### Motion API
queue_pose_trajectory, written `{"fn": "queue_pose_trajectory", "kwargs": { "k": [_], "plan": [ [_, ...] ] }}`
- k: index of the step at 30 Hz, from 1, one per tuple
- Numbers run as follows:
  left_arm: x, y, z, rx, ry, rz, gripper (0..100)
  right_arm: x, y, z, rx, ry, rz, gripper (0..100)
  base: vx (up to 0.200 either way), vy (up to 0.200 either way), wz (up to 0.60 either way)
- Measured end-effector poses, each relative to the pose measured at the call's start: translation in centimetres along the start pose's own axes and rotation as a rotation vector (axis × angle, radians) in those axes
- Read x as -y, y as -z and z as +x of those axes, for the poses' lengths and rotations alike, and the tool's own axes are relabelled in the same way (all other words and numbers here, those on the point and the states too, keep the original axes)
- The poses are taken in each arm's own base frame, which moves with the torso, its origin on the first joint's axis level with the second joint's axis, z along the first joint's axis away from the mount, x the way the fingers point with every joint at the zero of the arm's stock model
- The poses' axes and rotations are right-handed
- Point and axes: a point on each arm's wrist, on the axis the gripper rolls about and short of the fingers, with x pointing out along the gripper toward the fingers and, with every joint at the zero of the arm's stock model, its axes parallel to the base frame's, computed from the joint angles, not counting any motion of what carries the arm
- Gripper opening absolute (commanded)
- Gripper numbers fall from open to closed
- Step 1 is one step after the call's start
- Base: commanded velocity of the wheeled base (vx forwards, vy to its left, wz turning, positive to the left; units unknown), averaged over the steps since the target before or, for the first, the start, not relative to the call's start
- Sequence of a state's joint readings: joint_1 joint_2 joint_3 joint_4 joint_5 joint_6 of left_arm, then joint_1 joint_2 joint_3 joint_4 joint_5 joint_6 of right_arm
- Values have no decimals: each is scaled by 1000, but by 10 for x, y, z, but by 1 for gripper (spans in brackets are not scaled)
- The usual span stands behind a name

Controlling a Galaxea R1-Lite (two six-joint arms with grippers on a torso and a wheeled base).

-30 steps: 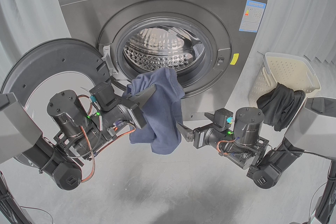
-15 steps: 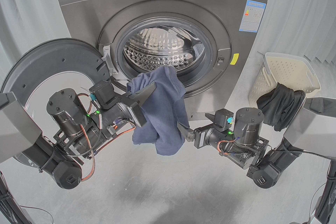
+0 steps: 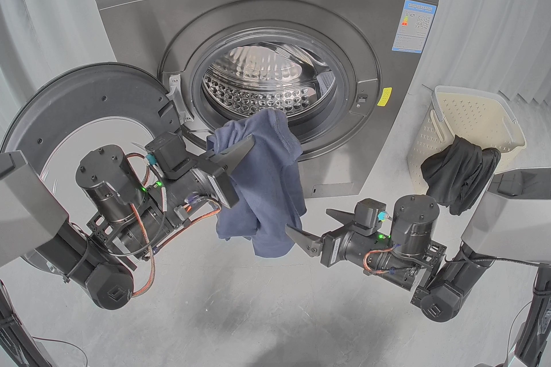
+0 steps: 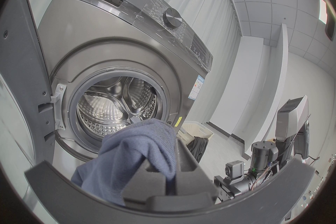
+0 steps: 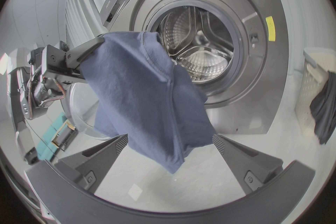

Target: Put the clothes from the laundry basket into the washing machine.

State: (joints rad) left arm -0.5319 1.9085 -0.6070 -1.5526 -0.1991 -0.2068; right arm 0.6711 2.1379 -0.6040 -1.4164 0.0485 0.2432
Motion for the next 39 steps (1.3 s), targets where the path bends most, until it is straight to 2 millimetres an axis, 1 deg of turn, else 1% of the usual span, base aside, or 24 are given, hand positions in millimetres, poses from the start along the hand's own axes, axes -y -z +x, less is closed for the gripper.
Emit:
{"fn": "queue_pose_trajectory", "kwargs": {
  "k": [6,11,15,32,33,39],
  "plan": [
    [0,-1,0,3,0,1,0,6,12,-4,-18,-41,82,100,0,0,0],
    [1,-2,0,7,4,1,0,17,25,0,-36,-33,95,100,0,0,0],
    [4,-4,-1,12,10,0,0,20,33,5,-53,-44,103,100,0,0,0],
    [5,-9,-2,26,14,1,0,19,34,44,18,-106,107,100,0,0,0],
    [5,-9,-2,26,14,1,0,19,34,46,22,-109,106,0,0,0,0],
    [5,-9,-1,28,16,1,0,15,35,53,33,-140,104,0,0,0,0]
  ]
}}
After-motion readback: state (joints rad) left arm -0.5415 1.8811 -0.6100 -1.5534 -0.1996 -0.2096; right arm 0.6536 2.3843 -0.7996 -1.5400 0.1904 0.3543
